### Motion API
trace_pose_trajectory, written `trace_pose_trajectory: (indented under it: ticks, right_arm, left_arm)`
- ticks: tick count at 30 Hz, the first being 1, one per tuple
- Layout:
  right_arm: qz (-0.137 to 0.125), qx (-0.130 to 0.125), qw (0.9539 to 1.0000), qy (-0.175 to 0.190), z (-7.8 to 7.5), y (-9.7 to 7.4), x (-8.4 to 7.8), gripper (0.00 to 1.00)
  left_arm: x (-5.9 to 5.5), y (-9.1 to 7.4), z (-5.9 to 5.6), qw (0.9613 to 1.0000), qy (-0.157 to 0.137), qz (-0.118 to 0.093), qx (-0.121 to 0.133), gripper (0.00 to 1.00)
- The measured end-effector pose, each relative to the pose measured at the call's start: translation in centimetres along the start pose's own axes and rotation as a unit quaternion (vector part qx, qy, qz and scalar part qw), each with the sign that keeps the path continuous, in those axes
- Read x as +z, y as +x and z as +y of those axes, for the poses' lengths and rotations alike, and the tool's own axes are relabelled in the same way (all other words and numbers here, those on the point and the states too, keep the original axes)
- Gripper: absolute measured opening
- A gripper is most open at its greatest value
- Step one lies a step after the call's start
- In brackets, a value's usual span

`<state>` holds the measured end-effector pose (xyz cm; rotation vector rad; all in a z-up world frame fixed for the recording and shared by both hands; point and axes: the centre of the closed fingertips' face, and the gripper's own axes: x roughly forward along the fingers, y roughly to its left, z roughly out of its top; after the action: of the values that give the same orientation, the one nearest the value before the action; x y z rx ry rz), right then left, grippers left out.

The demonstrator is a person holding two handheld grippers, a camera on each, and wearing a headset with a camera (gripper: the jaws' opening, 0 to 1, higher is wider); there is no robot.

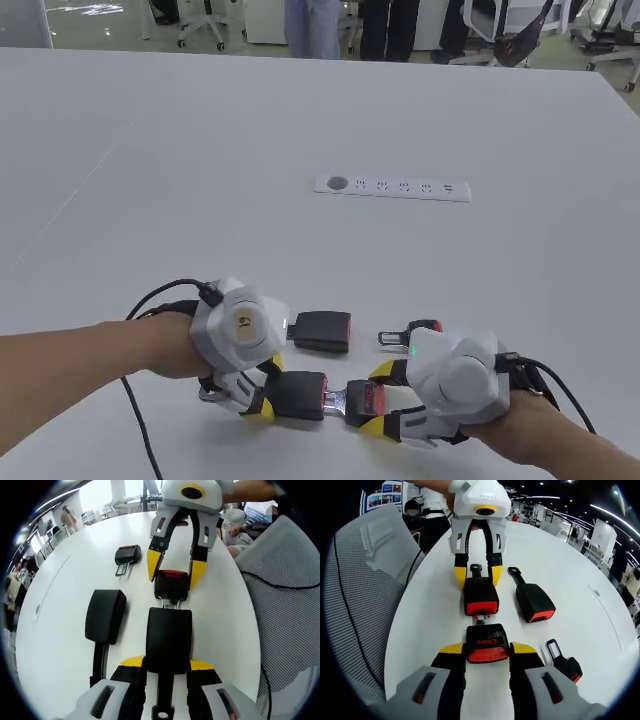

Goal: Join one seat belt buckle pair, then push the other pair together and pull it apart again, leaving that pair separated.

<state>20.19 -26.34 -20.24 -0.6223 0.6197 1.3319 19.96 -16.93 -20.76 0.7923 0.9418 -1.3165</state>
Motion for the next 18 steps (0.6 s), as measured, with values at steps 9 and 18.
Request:
trace_pose_trajectory:
  ticks: [9,18]
  right_arm:
    - [-0.002,0.002,1.0000,0.004,-0.02,0.23,-0.01,0.31]
    - [-0.004,0.003,0.9999,0.010,-0.02,0.48,0.16,0.30]
  left_arm:
    - [-0.05,0.02,0.15,1.0000,0.000,-0.007,0.001,0.31]
    - [-0.08,0.03,0.12,0.9999,0.000,-0.011,0.001,0.31]
